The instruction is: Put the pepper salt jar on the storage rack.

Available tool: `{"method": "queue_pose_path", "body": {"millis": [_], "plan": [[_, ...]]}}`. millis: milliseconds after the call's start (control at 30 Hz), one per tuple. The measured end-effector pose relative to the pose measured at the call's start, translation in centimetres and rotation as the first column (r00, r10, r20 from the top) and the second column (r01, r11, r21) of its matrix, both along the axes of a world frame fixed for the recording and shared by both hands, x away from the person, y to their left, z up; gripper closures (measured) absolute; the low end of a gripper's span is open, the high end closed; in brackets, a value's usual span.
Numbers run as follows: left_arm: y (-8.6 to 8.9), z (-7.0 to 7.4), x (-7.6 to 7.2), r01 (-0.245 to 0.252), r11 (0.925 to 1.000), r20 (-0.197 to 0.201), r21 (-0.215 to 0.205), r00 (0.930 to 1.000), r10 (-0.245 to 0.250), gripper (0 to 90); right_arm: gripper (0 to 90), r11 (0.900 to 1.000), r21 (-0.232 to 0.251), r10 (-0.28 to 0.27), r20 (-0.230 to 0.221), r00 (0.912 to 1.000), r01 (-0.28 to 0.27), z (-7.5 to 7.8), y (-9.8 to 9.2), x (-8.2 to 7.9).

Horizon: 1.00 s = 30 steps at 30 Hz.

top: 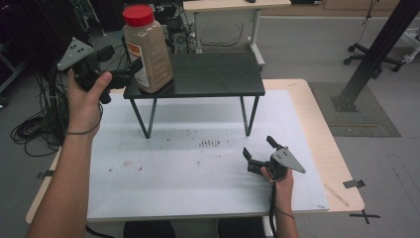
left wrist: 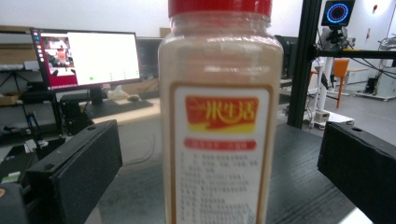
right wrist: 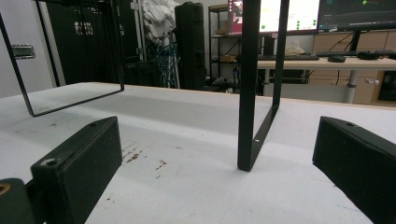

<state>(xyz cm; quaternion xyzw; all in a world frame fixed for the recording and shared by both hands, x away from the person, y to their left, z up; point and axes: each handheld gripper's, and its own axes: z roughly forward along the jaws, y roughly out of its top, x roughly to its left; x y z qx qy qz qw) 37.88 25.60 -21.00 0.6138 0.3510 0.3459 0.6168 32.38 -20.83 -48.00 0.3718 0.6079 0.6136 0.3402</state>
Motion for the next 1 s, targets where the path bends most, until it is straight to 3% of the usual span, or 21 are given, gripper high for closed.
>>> {"method": "queue_pose_path", "body": {"millis": [300,467,1000], "plan": [[0.7,-0.9,-2.0,0.002,1.0,0.006,-0.008,1.0,-0.002,0.2,1.2,1.0,0.001,0.0,-0.002,1.0,0.0,0.0,0.0,0.0],[1.0,-1.3,-3.2,-0.006,0.9999,0.015,0.01,0.9999,0.005,0.2,1.2,1.0,0.001,0.0,-0.002,1.0,0.0,0.0,0.0,0.0],[2.1,-5.0,-6.0,-0.009,1.0,-0.019,0.0,0.9998,0.009,0.2,1.2,1.0,0.0,0.002,-0.004,1.0,-0.002,0.0,0.0,0.0]]}}
